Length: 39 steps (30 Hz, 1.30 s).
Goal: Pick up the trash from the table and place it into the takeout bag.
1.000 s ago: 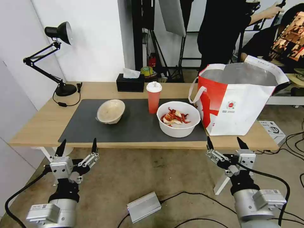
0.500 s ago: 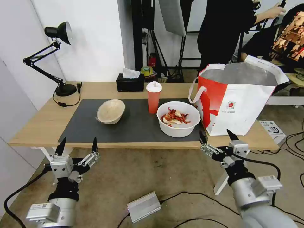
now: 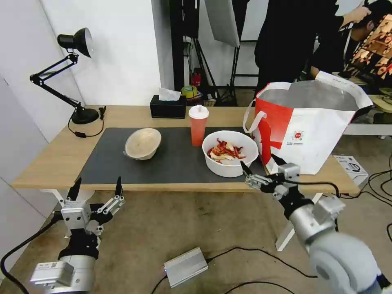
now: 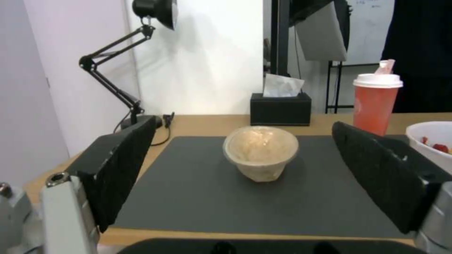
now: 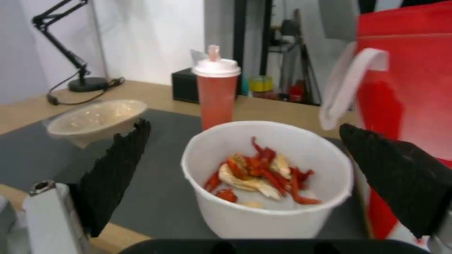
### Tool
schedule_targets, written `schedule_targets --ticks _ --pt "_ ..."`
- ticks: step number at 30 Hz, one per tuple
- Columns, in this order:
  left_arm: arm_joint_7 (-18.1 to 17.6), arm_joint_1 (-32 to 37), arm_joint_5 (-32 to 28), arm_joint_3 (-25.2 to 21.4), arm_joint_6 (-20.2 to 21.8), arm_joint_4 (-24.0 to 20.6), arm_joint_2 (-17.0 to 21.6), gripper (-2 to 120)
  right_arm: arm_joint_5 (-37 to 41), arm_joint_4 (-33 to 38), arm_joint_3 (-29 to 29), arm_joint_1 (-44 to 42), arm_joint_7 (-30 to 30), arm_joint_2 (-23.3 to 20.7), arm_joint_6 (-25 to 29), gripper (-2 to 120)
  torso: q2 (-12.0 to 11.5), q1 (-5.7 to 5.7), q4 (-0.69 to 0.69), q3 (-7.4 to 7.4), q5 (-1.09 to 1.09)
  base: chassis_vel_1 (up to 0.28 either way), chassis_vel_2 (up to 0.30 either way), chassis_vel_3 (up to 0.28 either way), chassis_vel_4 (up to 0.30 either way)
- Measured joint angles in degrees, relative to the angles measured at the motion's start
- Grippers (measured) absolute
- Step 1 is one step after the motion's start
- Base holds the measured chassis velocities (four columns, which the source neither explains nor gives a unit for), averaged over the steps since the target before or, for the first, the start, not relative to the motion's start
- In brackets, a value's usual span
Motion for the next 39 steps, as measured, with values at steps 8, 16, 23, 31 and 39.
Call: schedule_targets --ticks 8,16,23,31,39 --pt "0.00 0.03 0.00 -1.16 0.12 0.00 -0.04 100 4.64 -4.51 -6.98 10.09 1.88 -4.73 -1.01 100 0.00 0.00 0.00 0.00 0.00 0.000 0.000 0.000 0.000" --pt "0.00 0.33 0.04 -1.62 0.28 0.00 -0.30 100 11.31 -8.59 -14.36 21.44 5.24 -7.77 -3.76 100 0.00 0.00 0.00 0.00 0.00 0.000 0.000 0.000 0.000" --pt "0.00 0.36 0.19 -2.18 0.04 0.00 -1.03 100 15.04 -13.29 -21.01 29.73 5.79 -8.75 -5.00 100 0.00 0.00 0.00 0.00 0.00 0.000 0.000 0.000 0.000" --pt "-0.04 0.34 0.29 -2.42 -0.15 0.00 -1.47 100 20.44 -18.01 -27.78 39.52 5.75 -8.43 -8.62 100 0.00 0.00 -0.01 0.00 0.00 0.000 0.000 0.000 0.000" --pt "-0.05 0.36 0.42 -2.43 -0.28 0.00 -1.72 100 24.39 -23.63 -32.20 48.11 3.49 -5.55 -13.95 100 0.00 0.01 0.00 0.00 -0.01 0.000 0.000 0.000 0.000"
